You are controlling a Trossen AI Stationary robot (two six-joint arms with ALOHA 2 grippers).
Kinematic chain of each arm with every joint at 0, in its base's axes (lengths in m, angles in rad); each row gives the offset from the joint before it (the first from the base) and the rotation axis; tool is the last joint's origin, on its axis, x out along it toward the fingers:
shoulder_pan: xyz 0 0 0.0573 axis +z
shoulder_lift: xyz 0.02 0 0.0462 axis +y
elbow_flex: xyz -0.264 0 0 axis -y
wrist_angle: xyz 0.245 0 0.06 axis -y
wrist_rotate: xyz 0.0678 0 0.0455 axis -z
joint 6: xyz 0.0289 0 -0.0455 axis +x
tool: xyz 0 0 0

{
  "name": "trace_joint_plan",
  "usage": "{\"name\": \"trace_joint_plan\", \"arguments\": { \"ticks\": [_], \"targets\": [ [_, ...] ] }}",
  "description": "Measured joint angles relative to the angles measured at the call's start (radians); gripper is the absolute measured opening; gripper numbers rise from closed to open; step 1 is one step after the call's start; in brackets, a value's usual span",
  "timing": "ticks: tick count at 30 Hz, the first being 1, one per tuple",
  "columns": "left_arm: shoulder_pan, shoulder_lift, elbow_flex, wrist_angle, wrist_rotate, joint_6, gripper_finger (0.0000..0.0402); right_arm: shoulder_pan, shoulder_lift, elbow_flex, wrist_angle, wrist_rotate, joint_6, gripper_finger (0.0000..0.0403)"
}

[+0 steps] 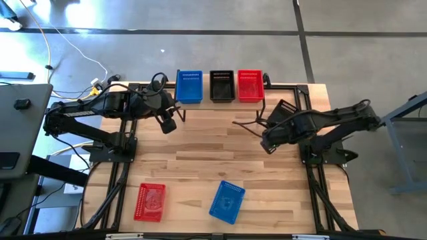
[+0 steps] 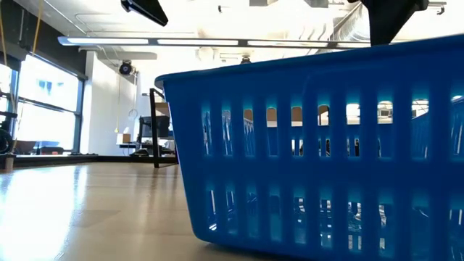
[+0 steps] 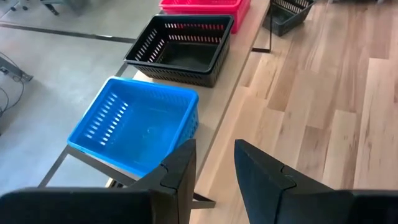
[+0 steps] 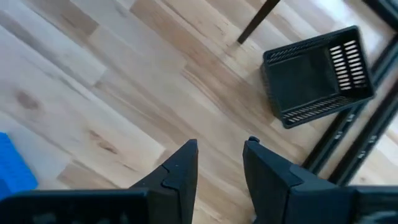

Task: Stack baskets on shelf by color
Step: Stack the black bin on top of the other black bins on the shelf

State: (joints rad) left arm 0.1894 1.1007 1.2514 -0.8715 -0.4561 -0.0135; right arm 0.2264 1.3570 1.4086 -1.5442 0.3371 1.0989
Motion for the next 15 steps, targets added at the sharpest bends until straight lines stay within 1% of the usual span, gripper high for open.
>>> {"name": "trace_joint_plan", "arguments": {
  "ticks": [3,8,13,15],
  "targets": [
    [0.000,0.000,0.000,0.000,0.000,0.000,0.0099,0.000,0.013,0.000,-0.031,0.010,0.000,0.0114],
    [0.000,0.000,0.000,0.000,0.000,-0.009,0.0099,-0.001,0.018,0.000,-0.027,0.031,-0.027,0.0115],
    [0.000,0.000,0.000,0.001,0.000,-0.010,0.0099,-0.003,0.018,-0.002,-0.026,0.039,-0.098,0.0115],
    [0.000,0.000,0.000,0.001,0.000,-0.010,0.0099,-0.003,0.009,-0.030,-0.026,0.041,-0.114,0.0115]
  ]
}}
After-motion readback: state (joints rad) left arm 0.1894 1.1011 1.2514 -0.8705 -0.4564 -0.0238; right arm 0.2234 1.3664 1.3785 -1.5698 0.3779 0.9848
